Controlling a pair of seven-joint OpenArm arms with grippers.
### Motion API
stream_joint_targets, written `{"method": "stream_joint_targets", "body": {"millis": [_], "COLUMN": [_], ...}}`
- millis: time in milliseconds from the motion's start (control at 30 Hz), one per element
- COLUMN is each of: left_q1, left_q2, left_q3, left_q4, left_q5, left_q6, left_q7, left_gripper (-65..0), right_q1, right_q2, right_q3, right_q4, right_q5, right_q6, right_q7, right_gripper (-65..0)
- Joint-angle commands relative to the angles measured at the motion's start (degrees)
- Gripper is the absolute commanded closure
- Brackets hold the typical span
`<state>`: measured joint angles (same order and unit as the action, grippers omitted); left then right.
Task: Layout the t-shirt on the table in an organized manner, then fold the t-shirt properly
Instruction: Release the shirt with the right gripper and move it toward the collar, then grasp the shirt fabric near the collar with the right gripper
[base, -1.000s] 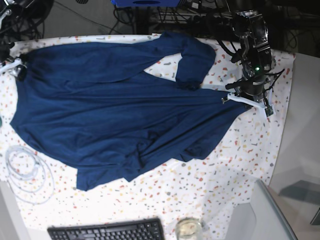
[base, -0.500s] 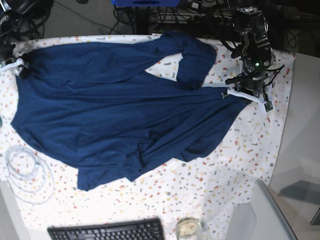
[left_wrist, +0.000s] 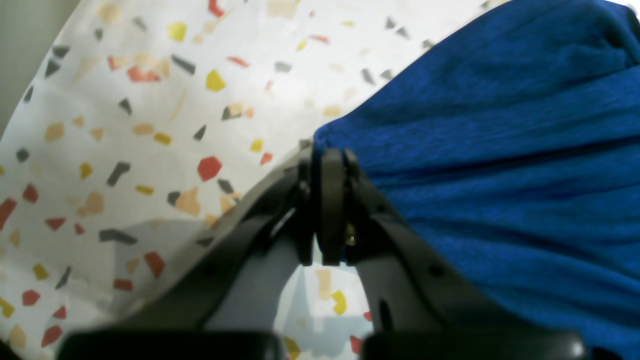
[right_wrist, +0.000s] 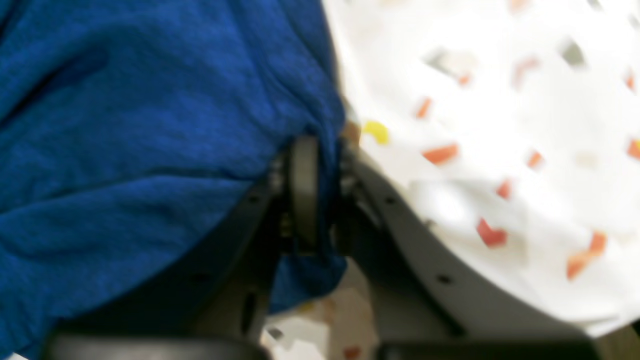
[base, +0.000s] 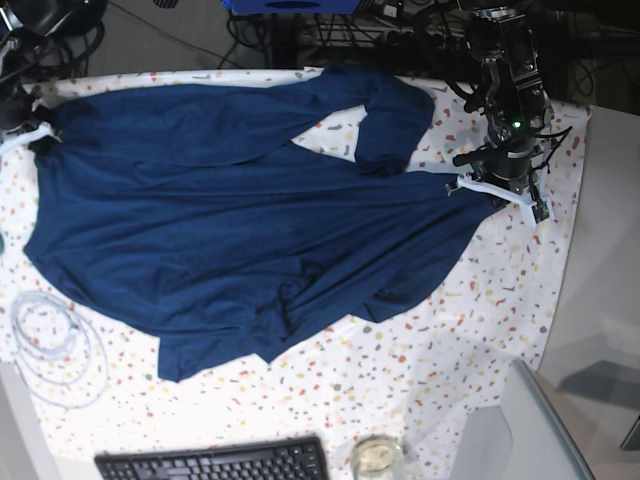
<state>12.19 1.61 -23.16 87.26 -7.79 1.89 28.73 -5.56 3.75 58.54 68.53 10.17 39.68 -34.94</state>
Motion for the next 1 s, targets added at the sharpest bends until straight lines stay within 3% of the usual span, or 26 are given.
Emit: {"method": "stream_joint_targets", "body": {"millis": [0, 300, 533, 667, 733, 800, 967], "left_q1": [-0.36, -3.00, -8.89, -12.49, -14.16, -14.95, -13.90], "left_q2": [-0.42, -0.24, 0.02, 0.02, 0.37, 1.60, 1.51], "left_q3": [-0.01, 0.61, 5.79, 8.34, 8.34, 7.99, 7.99], "left_q4": [1.22, 1.13, 0.52, -2.82, -5.11, -6.16, -6.60], "left_q5": [0.01, 0.01, 0.10, 0.10, 0.10, 0.54, 0.54], "left_q6": [0.26, 0.26, 0.26, 0.35, 0.35, 0.35, 0.35], "left_q7": [-1.17, -1.17, -1.17, -1.17, -1.26, -1.35, -1.52], "left_gripper": [0.0, 0.0, 0.0, 0.0, 0.0, 0.0, 0.0], "right_q1": [0.07, 7.36, 13.08, 16.33, 17.39, 17.21, 6.75], "right_q2": [1.13, 7.28, 12.56, 14.23, 15.11, 16.69, 18.27], "right_q3": [0.14, -0.13, -11.99, -16.92, -19.64, -24.92, -34.94], "right_q4": [1.31, 0.00, -8.71, -13.28, -14.25, -13.10, 1.93], "right_q5": [0.68, 0.51, 0.42, 0.51, 0.51, 0.51, 0.59], "right_q6": [0.32, 0.32, 0.32, -5.97, -6.85, -6.85, -6.85], "right_q7": [0.78, -2.47, -2.64, -0.18, 1.49, 1.31, -2.38], "right_gripper": [-0.3, 0.0, 0.0, 0.0, -0.9, -7.4, -40.2]}}
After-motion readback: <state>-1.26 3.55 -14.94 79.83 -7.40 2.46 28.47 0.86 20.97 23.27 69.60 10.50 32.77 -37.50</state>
